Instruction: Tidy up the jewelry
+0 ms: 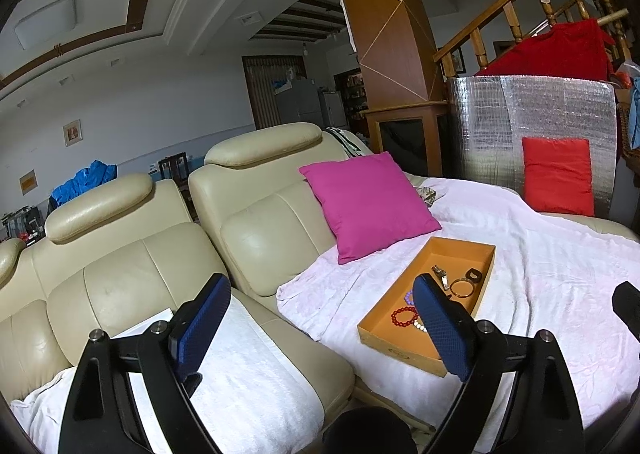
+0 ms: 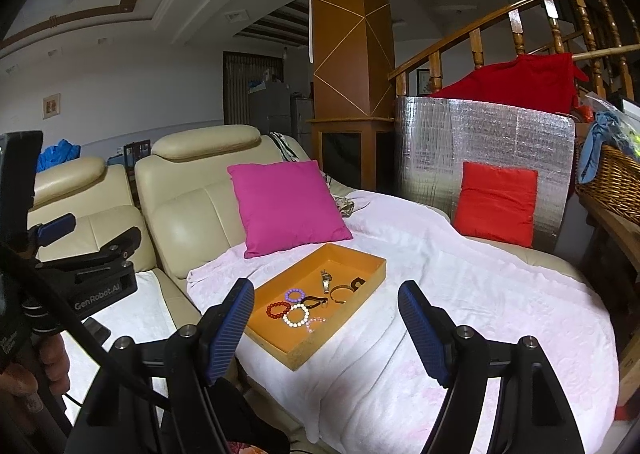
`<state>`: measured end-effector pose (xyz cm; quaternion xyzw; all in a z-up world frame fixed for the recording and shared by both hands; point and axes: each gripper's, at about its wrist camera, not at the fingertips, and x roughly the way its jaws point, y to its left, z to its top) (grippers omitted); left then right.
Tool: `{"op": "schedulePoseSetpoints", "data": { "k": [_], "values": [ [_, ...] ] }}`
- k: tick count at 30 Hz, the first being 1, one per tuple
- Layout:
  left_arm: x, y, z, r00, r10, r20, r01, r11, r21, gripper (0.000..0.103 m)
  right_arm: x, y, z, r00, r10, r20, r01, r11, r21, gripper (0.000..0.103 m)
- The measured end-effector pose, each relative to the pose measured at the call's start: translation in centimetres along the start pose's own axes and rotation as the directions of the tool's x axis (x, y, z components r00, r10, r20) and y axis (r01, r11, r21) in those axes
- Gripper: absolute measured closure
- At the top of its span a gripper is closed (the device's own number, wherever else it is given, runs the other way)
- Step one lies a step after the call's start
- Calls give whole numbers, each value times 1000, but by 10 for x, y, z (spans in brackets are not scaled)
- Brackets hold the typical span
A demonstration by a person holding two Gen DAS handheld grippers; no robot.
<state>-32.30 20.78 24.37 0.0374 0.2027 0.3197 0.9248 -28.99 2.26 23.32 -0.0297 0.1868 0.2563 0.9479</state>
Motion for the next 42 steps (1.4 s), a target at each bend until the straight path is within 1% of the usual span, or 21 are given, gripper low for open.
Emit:
{"op": "schedulePoseSetpoints", "data": {
  "k": [8,17,34,42],
  "values": [
    [-1,5,-2,1000,-3,3,3,1000,-7,10,8,9,2,1000,-16,-24,15,1000,-23,25],
    [0,7,-3,1000,0,3,0,1000,-9,10,21,10,2,997,-23,-73,24,1000,11,25],
    [2,14,-5,1000,-11,4,11,1000,-20,10,26,24,9,996,-28,-82,29,1000,5,25],
    [6,15,-6,1000,-17,-4,17,1000,-27,10,35,28,11,994,-35,-102,35,999,2,25]
  ]
}}
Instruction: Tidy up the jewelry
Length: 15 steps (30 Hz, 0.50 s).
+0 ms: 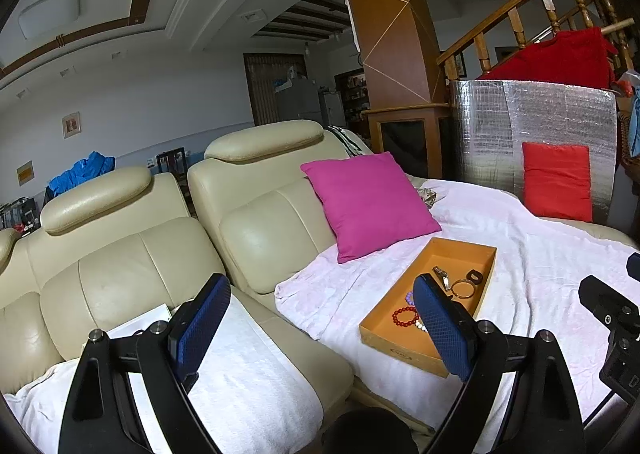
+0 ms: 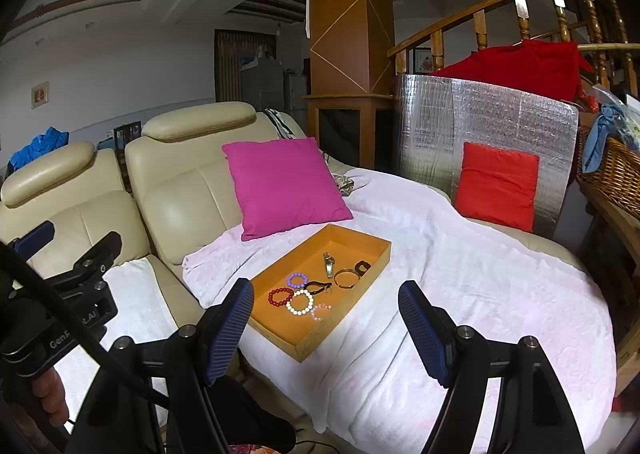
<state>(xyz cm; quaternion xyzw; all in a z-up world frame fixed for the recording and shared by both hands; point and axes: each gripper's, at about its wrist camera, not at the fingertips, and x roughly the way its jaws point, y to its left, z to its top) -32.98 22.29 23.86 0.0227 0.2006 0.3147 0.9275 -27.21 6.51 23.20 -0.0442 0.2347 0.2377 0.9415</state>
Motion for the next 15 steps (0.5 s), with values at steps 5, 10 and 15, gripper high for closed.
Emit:
{"op": "schedulePoseSetpoints", "data": {
  "k": [5,10,15],
  "values": [
    [4,0,1,1000,-2,-2,2,1000,-4,10,6,2,1,1000,-8,-9,8,1000,-7,25],
    [11,0,2,1000,-7,-8,7,1000,-11,10,15,1,4,1000,-14,-21,14,1000,-6,25],
    [21,-2,4,1000,-9,-17,9,1000,-12,10,26,0,6,999,-16,-34,15,1000,-10,25]
  ]
}}
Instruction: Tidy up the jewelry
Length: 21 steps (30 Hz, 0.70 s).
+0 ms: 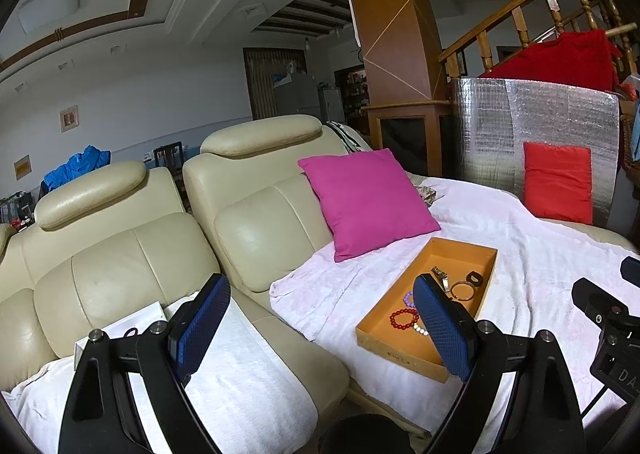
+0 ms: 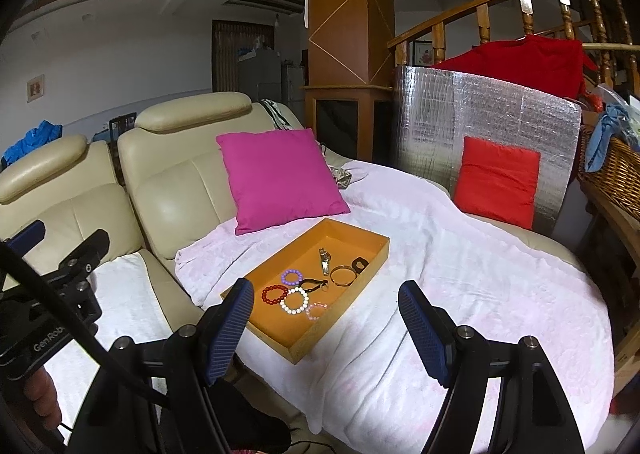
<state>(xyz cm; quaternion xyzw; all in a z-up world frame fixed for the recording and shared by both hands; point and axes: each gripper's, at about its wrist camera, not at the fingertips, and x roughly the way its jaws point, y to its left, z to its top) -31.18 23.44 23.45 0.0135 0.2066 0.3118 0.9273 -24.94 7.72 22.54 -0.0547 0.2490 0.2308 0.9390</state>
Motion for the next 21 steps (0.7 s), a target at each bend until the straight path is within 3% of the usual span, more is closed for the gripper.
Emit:
{"op": "schedulePoseSetpoints", "data": {
  "k": [21],
  "values": [
    [54,-4,7,999,-6,-44,4,999,-37,10,63,3,18,998,-10,-64,9,1000,-22,25]
  ]
}}
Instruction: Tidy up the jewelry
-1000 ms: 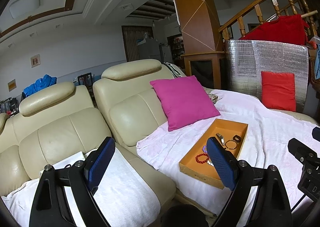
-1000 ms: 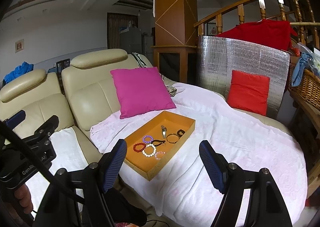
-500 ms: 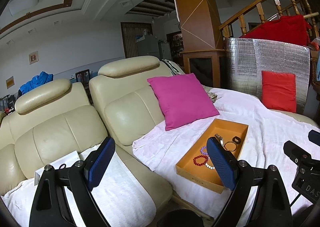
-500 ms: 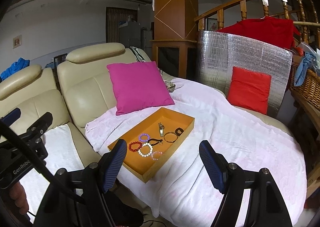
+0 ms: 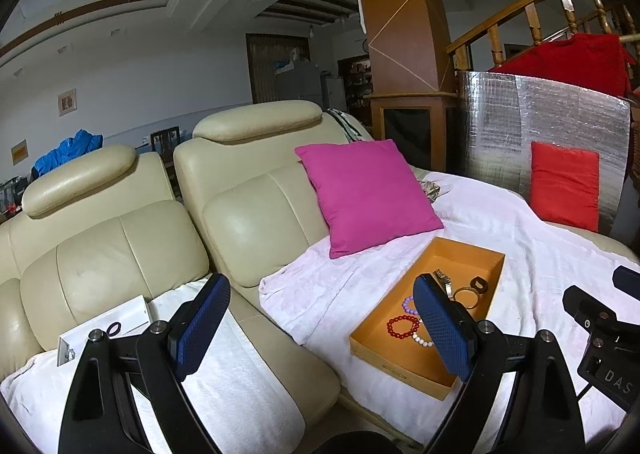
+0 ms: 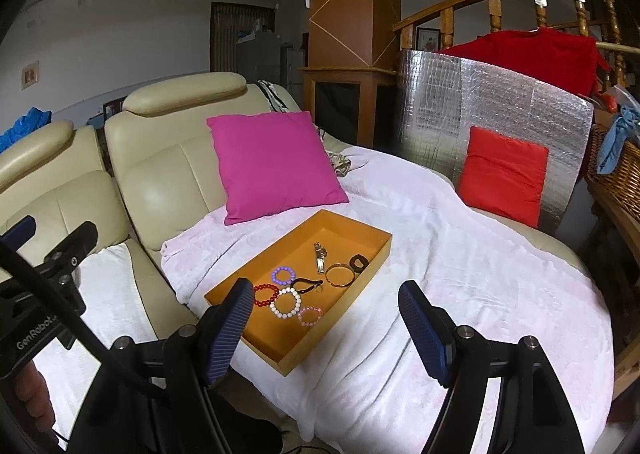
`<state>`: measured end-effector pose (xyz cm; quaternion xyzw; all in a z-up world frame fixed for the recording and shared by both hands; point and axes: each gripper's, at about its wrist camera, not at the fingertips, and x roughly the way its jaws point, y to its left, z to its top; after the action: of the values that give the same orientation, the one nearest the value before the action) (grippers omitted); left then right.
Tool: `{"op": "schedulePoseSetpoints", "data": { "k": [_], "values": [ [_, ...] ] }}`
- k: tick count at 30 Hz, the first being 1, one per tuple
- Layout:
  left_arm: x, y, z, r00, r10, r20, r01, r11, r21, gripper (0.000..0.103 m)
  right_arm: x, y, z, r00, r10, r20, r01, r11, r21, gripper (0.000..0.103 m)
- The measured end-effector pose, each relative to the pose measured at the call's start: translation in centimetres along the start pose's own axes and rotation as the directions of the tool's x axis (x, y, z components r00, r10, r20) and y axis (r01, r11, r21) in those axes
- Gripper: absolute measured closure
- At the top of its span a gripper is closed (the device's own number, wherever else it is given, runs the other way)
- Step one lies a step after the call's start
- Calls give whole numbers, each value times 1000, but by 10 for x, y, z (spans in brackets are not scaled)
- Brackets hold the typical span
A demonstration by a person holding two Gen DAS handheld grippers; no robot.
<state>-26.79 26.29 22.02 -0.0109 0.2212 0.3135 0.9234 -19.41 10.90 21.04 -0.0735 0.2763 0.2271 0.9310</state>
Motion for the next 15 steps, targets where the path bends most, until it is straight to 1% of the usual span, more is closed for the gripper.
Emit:
{"op": "schedulePoseSetpoints", "data": {
  "k": [9,14,15],
  "values": [
    [21,-3,0,999,28,-34,-28,1000,1,10,28,2,9,999,35,-21,-35,999,9,25],
    [28,-10,1,999,38,-38,-38,999,5,10,40,0,13,998,51,-24,-51,999,12,25],
    [29,-13,1,999,31,-29,-30,999,9,10,43,-2,14,998,55,-24,-55,998,12,25]
  ]
}}
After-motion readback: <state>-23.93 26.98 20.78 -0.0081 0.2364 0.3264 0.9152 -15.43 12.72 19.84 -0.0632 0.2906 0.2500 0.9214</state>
